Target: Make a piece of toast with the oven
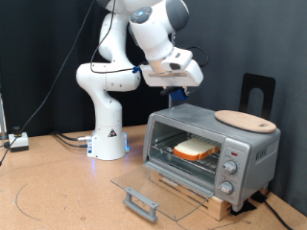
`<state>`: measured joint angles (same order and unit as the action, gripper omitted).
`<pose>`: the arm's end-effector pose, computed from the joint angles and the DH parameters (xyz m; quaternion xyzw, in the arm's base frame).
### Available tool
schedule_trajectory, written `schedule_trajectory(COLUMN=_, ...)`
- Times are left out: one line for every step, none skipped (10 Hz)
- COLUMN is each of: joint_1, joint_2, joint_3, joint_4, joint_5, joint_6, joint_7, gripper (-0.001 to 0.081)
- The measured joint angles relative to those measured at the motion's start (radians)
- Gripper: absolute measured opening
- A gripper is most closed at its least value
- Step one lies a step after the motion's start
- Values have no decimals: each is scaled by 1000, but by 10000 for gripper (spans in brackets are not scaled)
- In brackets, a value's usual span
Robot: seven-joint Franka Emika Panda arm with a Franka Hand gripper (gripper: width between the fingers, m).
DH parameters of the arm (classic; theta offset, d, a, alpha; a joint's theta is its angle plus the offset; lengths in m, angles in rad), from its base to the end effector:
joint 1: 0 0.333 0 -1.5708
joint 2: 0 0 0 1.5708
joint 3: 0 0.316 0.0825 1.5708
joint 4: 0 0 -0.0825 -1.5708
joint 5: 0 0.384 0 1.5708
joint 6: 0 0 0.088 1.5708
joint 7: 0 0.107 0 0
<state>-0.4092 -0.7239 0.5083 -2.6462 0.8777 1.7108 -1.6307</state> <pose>0.3271 0.1037 0.4271 -0.7552 -0.5941 -0.1168 0.2512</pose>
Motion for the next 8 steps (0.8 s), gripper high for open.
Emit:
schedule_trajectory(joint_1=15, joint_2=-27, joint_3=30, joint_4=-17, joint_5=12, joint_6=5, joint_7=33, gripper=397)
schedule_trajectory(joint_1=28, joint_2=-54, joint_3=65, joint_4=-38, joint_5=22, joint_6=17, joint_7=66, gripper=397)
schedule_trajectory(joint_1=42, joint_2=-80, joint_3=104, joint_4=-64, joint_5=36, joint_6=35, joint_7=95, gripper=397)
schedule_trajectory(joint_1=58, joint_2=-104, joint_3=141, joint_4=-92, joint_5=61, joint_6=56, joint_7=117, gripper=397)
schedule_trajectory(joint_1=77, joint_2=-125, joint_3=177, joint_4=-122, joint_5=100, joint_6=80, joint_7=131, gripper=397)
schedule_trajectory(joint_1=99, joint_2=-142, joint_3=209, joint_4=-148, joint_5=144, joint_6=102, joint_7=137, gripper=397)
schedule_trajectory(joint_1=116, joint_2=-156, joint_3=230, joint_4=-159, joint_5=184, joint_6=114, joint_7=144, gripper=397)
schedule_trajectory(joint_1=128, joint_2=-167, joint_3=244, joint_4=-163, joint_5=214, joint_6=121, joint_7=149, gripper=491)
